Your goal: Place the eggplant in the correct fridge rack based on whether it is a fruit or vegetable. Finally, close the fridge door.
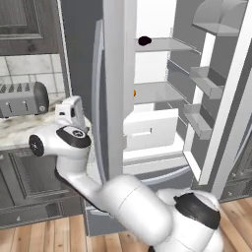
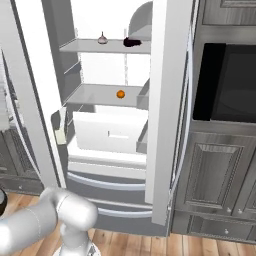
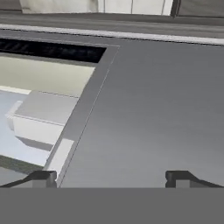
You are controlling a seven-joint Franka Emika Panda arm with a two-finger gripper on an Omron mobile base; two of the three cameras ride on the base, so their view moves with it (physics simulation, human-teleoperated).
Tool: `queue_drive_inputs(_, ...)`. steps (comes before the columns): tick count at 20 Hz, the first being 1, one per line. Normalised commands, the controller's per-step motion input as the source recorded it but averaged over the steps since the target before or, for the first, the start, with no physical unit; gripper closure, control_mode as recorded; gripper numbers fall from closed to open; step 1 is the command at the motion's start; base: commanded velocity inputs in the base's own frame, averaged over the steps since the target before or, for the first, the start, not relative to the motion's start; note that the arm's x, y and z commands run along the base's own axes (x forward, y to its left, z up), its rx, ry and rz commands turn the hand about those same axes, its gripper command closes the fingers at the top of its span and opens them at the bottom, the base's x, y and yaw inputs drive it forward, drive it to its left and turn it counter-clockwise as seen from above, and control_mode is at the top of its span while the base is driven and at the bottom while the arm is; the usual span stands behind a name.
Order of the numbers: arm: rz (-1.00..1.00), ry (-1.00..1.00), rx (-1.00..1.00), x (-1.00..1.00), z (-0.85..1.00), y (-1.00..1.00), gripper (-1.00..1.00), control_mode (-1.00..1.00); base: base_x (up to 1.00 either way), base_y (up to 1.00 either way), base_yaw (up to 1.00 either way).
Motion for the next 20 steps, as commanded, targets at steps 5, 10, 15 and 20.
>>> queue_drive_inputs(5, 0.0, -0.01, 0.0, 0.77, 0.0, -0.87, -1.0, -1.0, 0.0, 0.0, 0.0)
queue_drive_inputs(10, 0.0, -0.04, 0.0, 0.76, 0.0, -0.74, -1.0, -1.0, 0.0, 0.0, 0.0)
queue_drive_inputs(15, 0.0, -0.03, 0.0, 0.64, 0.0, -0.62, -1.0, -1.0, 0.0, 0.0, 0.0)
queue_drive_inputs(20, 0.0, 0.0, 0.0, 0.61, 0.0, -0.59, -1.0, -1.0, 0.0, 0.0, 0.0)
